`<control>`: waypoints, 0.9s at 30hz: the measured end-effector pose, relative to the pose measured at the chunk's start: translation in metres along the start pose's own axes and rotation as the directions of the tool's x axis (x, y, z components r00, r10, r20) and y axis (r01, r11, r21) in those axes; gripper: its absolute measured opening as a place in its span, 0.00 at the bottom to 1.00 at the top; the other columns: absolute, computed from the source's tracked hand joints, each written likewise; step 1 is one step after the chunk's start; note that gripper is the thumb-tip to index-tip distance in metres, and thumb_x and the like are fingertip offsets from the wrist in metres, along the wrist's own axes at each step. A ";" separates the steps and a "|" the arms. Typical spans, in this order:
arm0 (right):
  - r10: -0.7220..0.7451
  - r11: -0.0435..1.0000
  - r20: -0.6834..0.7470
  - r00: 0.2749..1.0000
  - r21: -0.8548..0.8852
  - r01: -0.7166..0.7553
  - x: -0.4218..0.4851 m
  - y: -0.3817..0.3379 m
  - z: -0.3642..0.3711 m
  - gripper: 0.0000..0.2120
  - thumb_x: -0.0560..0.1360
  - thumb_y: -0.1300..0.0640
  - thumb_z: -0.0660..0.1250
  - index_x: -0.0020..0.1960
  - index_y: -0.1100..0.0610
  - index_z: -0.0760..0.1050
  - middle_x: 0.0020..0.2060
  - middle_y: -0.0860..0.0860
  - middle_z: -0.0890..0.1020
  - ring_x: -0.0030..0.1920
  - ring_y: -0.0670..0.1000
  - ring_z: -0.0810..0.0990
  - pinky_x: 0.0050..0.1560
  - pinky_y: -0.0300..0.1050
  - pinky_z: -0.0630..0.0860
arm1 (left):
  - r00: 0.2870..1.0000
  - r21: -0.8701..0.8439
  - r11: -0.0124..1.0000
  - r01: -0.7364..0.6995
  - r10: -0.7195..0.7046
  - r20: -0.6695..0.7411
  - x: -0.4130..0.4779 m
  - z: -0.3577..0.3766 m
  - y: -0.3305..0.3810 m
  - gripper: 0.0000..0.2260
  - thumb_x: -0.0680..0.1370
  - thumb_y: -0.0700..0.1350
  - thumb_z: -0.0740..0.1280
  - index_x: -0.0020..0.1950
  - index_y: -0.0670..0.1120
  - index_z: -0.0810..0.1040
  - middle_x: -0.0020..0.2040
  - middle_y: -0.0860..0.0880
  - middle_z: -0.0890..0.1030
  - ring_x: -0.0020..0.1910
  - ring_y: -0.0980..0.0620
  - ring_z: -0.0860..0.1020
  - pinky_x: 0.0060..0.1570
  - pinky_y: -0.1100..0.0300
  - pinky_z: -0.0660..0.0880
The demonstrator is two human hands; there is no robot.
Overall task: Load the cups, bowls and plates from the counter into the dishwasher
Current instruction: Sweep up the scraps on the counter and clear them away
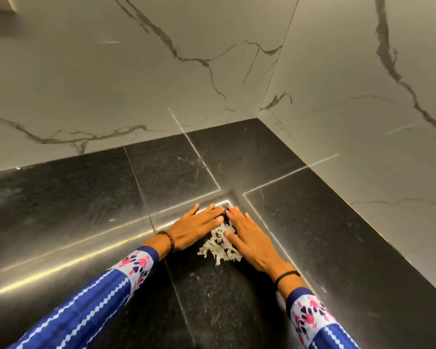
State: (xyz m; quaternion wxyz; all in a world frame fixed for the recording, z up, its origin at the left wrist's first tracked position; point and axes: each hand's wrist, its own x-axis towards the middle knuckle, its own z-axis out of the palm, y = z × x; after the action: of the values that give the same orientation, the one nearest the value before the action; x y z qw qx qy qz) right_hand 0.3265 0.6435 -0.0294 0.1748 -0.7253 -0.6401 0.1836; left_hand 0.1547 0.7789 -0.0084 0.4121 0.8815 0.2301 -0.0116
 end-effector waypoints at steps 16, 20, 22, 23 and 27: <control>0.236 0.913 -0.158 0.959 0.374 -0.163 -0.083 -0.084 0.030 0.42 0.73 0.29 0.64 0.80 0.44 0.53 0.78 0.36 0.54 0.76 0.36 0.57 0.76 0.42 0.61 | 0.997 -0.375 0.925 0.053 -0.070 -0.032 -0.092 0.029 0.017 0.29 0.77 0.61 0.63 0.76 0.57 0.60 0.75 0.59 0.62 0.75 0.60 0.56 0.76 0.54 0.54; 0.320 0.929 -0.211 0.924 0.259 -0.263 -0.102 -0.089 0.025 0.49 0.66 0.25 0.69 0.78 0.45 0.57 0.72 0.39 0.63 0.71 0.38 0.61 0.71 0.38 0.64 | 0.979 -0.102 0.994 0.036 -0.056 -0.196 -0.105 0.025 -0.007 0.39 0.68 0.70 0.66 0.75 0.58 0.61 0.73 0.56 0.67 0.71 0.58 0.65 0.71 0.57 0.64; 0.349 0.935 -0.245 0.904 0.155 -0.319 -0.108 -0.089 0.024 0.52 0.61 0.21 0.67 0.76 0.48 0.60 0.68 0.40 0.67 0.67 0.40 0.63 0.68 0.39 0.67 | 0.976 0.127 0.992 0.019 0.009 -0.218 -0.111 0.023 -0.014 0.45 0.65 0.74 0.66 0.76 0.55 0.61 0.72 0.56 0.67 0.70 0.57 0.64 0.70 0.59 0.63; 0.358 0.933 -0.250 0.900 0.110 -0.341 -0.109 -0.091 0.024 0.54 0.59 0.19 0.67 0.75 0.49 0.61 0.67 0.41 0.68 0.66 0.41 0.64 0.67 0.40 0.69 | 0.978 0.203 0.979 0.004 0.039 -0.207 -0.113 0.023 -0.017 0.47 0.64 0.74 0.66 0.77 0.53 0.60 0.72 0.55 0.66 0.70 0.56 0.64 0.69 0.59 0.63; 0.386 0.921 -0.203 0.900 0.022 -0.390 -0.103 -0.095 0.023 0.57 0.56 0.17 0.65 0.76 0.48 0.61 0.64 0.43 0.66 0.64 0.44 0.65 0.60 0.39 0.72 | 0.986 0.318 0.947 -0.044 0.092 -0.136 -0.103 0.022 -0.017 0.47 0.65 0.70 0.70 0.77 0.51 0.58 0.71 0.54 0.65 0.69 0.53 0.64 0.67 0.56 0.66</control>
State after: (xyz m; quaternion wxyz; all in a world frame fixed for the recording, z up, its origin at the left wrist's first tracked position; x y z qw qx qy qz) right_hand 0.2214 0.5532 0.0013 0.1921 -0.8547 -0.4634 0.1335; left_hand 0.0595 0.7318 -0.0138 0.2485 0.9416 0.2249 0.0321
